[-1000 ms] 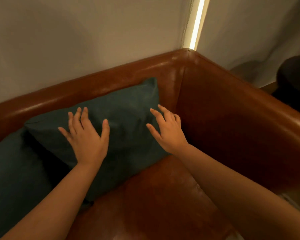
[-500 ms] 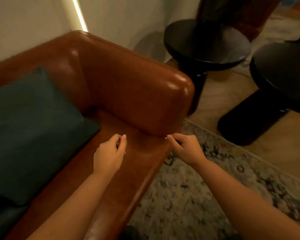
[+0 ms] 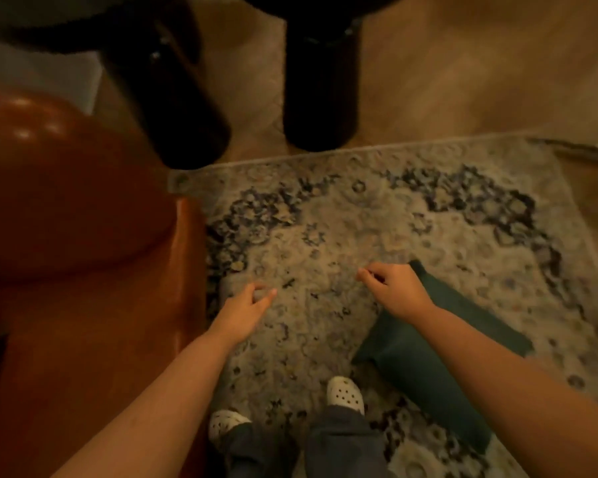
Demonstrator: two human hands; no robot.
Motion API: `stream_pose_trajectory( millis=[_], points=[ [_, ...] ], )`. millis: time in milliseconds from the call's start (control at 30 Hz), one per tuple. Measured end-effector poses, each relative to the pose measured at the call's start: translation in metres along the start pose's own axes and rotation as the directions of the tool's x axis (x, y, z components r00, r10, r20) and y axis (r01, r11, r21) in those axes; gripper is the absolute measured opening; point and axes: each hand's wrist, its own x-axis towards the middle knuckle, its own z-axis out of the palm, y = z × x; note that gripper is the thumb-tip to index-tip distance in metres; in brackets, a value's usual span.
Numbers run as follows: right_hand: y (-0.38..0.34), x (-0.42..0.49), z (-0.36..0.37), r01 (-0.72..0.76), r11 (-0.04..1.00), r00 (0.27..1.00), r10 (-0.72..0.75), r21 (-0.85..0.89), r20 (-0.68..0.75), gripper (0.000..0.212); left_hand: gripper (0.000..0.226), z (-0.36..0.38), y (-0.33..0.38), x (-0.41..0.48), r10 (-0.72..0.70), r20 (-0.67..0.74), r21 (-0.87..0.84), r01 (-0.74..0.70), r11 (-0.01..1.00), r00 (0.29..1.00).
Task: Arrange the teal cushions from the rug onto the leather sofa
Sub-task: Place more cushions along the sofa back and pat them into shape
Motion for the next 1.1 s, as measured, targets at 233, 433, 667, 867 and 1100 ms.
stream_pose_trajectory(
  millis=[233, 433, 667, 867, 1100],
  points=[
    [0.129, -0.042, 0.037, -0.431, 0.875, 0.901, 0.429, 0.218, 0.060, 0.053, 0.069, 0.110, 0.041, 0.068, -0.103, 0.247, 0.199, 0.053, 0.978, 0.963],
    [0.217, -0.078, 0.090, -0.644, 0.599, 0.658, 0.751, 0.476, -0.055, 0.083, 0.080, 0.204, 0.057, 0.104, -0.071, 0.333, 0.288, -0.029, 0.957, 0.940],
    [0.334, -0.108, 0.112, -0.874, 0.395, 0.384, 0.918, 0.283, -0.094, 0.083, 0.089, 0.299, 0.050, 0.164, -0.023, 0.378, 0.324, -0.109, 0.940, 0.926],
    [0.411, -0.121, 0.115, -0.811, 0.329, 0.294, 0.944, 0.484, -0.150, 0.101, 0.095, 0.369, 0.044, 0.211, 0.003, 0.494, 0.147, -0.087, 0.985, 0.870],
    [0.449, -0.120, 0.117, -0.708, 0.368, 0.315, 0.928, 0.602, -0.197, 0.123, 0.137, 0.409, 0.055, 0.237, 0.005, 0.390, -0.161, 0.064, 0.985, 0.921]
  ],
)
